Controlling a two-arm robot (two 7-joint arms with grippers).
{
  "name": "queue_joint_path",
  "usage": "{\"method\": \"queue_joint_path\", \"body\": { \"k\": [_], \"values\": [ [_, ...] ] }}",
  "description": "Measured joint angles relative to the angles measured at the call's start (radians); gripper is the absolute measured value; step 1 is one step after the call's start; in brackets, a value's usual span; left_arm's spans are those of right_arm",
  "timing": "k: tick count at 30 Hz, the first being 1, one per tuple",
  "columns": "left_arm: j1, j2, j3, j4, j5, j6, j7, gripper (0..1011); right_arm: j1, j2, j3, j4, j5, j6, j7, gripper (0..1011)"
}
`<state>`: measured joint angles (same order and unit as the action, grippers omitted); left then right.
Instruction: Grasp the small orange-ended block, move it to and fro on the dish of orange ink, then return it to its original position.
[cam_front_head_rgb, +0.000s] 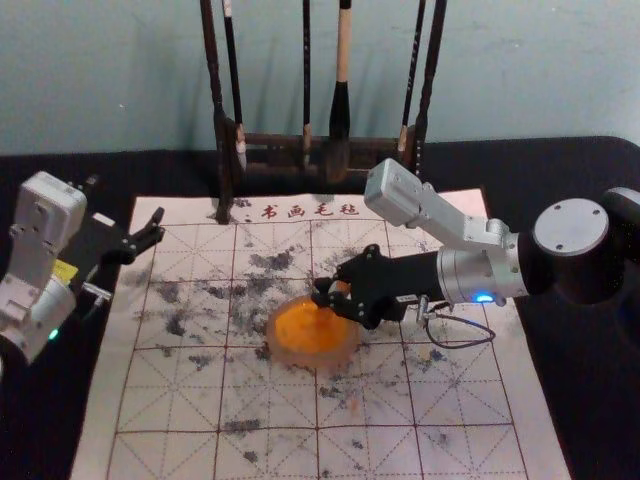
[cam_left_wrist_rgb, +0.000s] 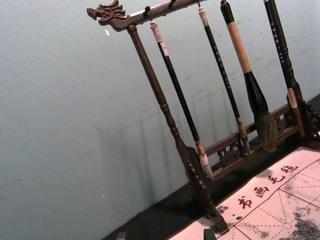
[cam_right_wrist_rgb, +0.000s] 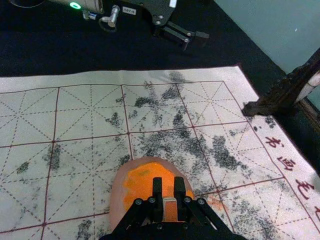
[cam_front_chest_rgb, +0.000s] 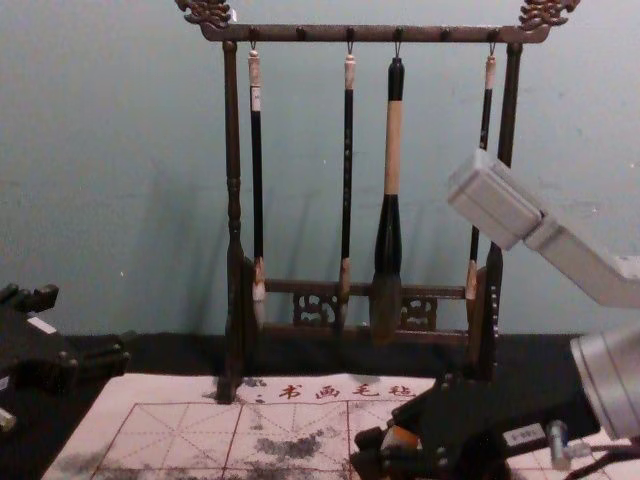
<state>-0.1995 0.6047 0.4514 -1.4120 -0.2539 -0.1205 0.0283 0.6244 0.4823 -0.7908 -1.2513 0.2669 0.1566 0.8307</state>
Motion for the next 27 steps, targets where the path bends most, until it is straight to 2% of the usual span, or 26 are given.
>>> {"method": "queue_joint_path", "body": {
  "k": [19,27],
  "values": [
    [0.0,0.0,0.0,0.0,0.0,0.0,0.0,1001,-0.026,0.03,-0.006,-0.042,0.012,0.008,0.011,121],
    [0.0,0.0,0.0,0.0,0.0,0.0,0.0,1001,-0.029,0.027,-0.011,-0.048,0.018,0.008,0.015,121]
  ]
}}
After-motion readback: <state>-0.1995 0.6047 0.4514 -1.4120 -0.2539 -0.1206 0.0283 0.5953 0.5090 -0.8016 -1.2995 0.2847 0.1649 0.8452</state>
